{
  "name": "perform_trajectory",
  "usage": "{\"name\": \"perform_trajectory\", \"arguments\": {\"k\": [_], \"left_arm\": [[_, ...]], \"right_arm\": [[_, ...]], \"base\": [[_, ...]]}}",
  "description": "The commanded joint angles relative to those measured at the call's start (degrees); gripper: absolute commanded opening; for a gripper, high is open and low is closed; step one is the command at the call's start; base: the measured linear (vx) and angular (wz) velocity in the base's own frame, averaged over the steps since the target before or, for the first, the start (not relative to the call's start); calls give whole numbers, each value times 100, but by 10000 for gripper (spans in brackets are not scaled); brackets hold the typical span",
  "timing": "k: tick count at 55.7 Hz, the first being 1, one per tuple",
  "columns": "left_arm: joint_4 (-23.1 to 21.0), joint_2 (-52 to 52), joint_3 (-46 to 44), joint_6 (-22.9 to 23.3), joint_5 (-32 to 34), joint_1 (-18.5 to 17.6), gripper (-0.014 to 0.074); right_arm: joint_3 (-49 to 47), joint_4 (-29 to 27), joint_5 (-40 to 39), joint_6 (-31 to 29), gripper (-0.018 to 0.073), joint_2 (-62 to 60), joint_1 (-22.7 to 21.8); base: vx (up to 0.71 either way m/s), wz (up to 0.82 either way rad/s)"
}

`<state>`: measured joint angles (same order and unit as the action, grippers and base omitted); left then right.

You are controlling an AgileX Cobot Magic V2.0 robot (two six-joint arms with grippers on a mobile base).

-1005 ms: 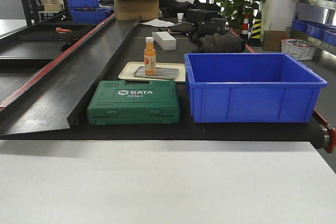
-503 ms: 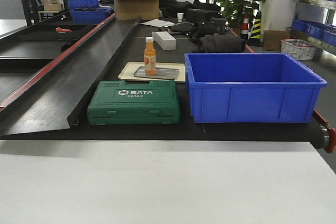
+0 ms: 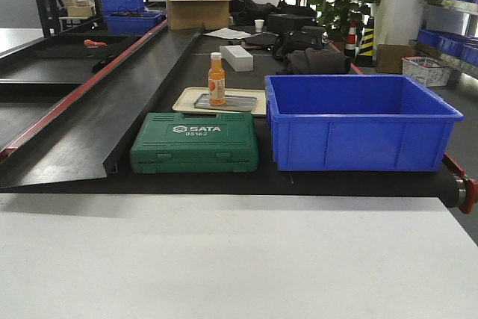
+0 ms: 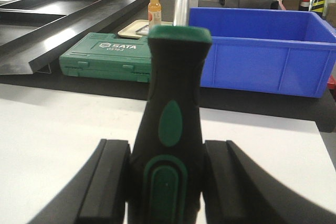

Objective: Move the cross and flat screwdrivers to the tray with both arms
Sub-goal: 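Drive the base to the roller shelf holding both screwdrivers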

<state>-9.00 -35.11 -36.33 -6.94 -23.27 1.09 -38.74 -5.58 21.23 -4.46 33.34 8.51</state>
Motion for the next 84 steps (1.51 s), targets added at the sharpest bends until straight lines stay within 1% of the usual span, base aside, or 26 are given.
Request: {"name": "perform_trajectory", "arguments": {"k": [1, 15, 40, 64, 84], "left_arm": [[-89, 1, -159, 27, 501, 2, -3], [-89, 1, -159, 27, 501, 2, -3], [-89, 1, -158, 27, 501, 2, -3], [-89, 1, -158, 27, 501, 2, -3], [-89, 8, -158, 27, 488, 1, -3]], "right_arm": [[-177, 34, -513, -21, -8, 11, 0], [-177, 34, -513, -21, -8, 11, 0], [-177, 34, -514, -21, -8, 11, 0], [-177, 34, -514, -21, -8, 11, 0], [-177, 34, -442, -21, -8, -6, 0]], "base": [[-18, 1], [-23, -18], [-32, -44], [-25, -59], [-12, -68]]}}
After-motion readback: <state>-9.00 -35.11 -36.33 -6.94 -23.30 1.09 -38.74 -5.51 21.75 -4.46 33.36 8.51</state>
